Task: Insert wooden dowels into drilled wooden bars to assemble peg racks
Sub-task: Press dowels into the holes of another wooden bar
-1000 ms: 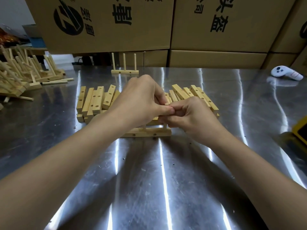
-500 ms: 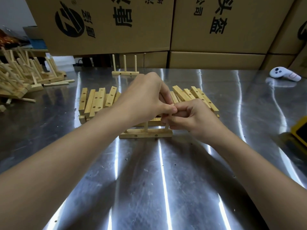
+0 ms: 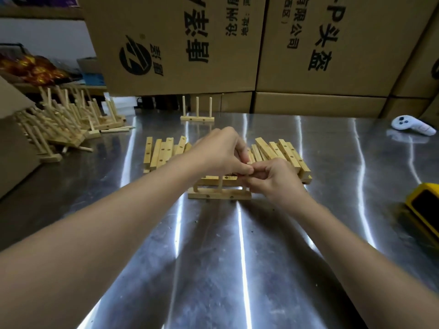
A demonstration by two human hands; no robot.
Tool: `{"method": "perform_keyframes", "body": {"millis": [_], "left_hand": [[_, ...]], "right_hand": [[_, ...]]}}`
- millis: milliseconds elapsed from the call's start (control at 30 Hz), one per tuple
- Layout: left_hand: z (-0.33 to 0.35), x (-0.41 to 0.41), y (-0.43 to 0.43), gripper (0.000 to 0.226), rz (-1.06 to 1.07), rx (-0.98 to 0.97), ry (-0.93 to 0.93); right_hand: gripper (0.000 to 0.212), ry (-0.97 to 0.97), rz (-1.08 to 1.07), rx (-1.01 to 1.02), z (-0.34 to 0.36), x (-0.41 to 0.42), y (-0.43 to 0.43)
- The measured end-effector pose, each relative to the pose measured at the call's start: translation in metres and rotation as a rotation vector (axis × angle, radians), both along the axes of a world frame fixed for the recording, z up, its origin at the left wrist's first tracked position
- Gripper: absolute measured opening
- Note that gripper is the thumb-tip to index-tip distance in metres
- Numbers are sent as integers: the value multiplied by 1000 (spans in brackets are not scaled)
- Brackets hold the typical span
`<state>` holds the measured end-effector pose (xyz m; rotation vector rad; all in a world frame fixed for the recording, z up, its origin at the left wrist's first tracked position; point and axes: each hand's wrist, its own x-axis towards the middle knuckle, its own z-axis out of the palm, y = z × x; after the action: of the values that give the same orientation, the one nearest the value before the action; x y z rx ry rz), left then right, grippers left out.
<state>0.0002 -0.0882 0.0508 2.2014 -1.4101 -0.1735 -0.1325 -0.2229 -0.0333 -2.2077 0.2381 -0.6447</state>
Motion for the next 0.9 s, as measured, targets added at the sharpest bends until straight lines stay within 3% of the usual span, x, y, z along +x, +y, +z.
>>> {"method": "perform_keyframes", "body": {"millis": [267,400,467,600,733,900], "left_hand": [[2,1,14,12,-61,21,23],[7,27,51,45,-26,-101,33],[-2,34,74,50,60,-194,83],[-36,22,95,38,203,-337,193],[-59,11,92,16,320,-489,191],[-59,18,85,11,352,-448,128]], "right_hand": [[11,15,-94,40,0,-2,15],[8,62,-162,-49,-1,-1,16],[10,100,-189,-81,0,-1,15],[6,170,-168,-104,5,-2,15],[5,200,-156,-150,6,-3,14],[4,217,-180,-183,9,2,14]]}}
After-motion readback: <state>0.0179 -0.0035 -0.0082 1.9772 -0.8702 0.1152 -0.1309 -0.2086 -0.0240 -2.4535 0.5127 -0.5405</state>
